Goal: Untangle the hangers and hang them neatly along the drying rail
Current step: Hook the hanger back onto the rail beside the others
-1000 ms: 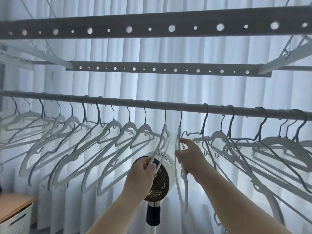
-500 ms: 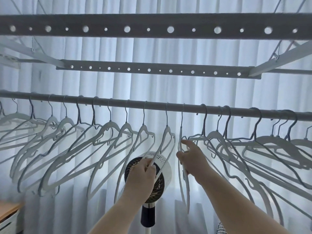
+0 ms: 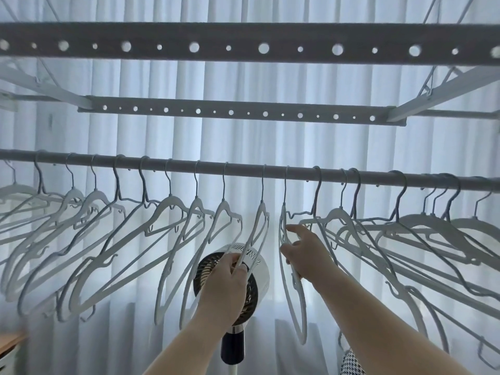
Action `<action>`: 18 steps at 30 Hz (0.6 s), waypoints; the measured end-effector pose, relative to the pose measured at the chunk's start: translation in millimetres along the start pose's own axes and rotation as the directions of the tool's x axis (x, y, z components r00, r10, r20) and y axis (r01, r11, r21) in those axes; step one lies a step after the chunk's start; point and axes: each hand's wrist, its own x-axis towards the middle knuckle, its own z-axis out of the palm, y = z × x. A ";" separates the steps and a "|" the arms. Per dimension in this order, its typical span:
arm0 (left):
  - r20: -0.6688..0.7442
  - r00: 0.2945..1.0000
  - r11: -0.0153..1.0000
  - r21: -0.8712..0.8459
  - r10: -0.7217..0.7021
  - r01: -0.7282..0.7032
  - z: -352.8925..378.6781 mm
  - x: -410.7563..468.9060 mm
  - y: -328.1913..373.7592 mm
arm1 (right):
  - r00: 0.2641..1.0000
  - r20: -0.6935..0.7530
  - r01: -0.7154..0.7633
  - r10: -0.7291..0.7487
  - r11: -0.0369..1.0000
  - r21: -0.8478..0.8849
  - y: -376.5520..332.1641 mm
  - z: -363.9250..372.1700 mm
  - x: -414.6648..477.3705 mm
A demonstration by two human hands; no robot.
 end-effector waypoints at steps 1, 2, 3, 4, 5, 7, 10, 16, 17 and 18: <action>0.000 1.000 1.000 0.000 0.000 0.000 -0.2 -0.1 0.0 | 1.000 -0.004 0.000 0.000 1.000 0.000 0.6 -0.1 0.0; -0.001 1.000 1.000 0.002 -0.001 0.001 -0.4 0.3 -0.5 | 1.000 -0.010 0.001 -0.001 1.000 -0.003 1.1 -0.1 0.2; -0.004 1.000 1.000 0.004 -0.002 0.002 -0.6 0.6 -1.0 | 1.000 -0.013 0.004 -0.004 1.000 -0.008 1.7 -0.4 0.0; -0.006 1.000 1.000 0.007 -0.003 0.003 -0.7 1.0 -1.4 | 1.000 -0.016 0.005 -0.005 1.000 -0.013 2.2 -0.5 0.2; -0.010 1.000 1.000 0.010 -0.001 0.001 -0.9 1.1 -1.9 | 1.000 -0.019 0.004 -0.005 1.000 -0.016 2.7 -0.7 0.0; -0.017 1.000 1.000 0.021 0.006 -0.006 -1.0 1.0 -2.2 | 1.000 -0.022 0.002 -0.002 1.000 -0.014 3.2 -0.9 0.1; -0.025 1.000 1.000 0.031 0.007 -0.006 -0.7 2.2 -3.0 | 1.000 -0.022 0.006 -0.005 1.000 0.005 2.6 -0.7 0.0; -0.027 1.000 0.999 0.043 -0.001 0.002 -1.8 4.2 -3.0 | 0.999 -0.021 0.027 -0.027 0.999 -0.022 3.1 0.0 1.4; -0.022 1.000 0.999 0.048 -0.004 0.005 -2.5 4.1 -2.1 | 0.999 -0.020 0.028 -0.028 0.999 -0.031 3.3 0.2 2.2; -0.013 1.000 0.998 0.056 -0.008 0.009 -3.3 4.2 -1.3 | 0.999 -0.022 0.029 -0.030 0.999 -0.038 3.0 0.4 3.1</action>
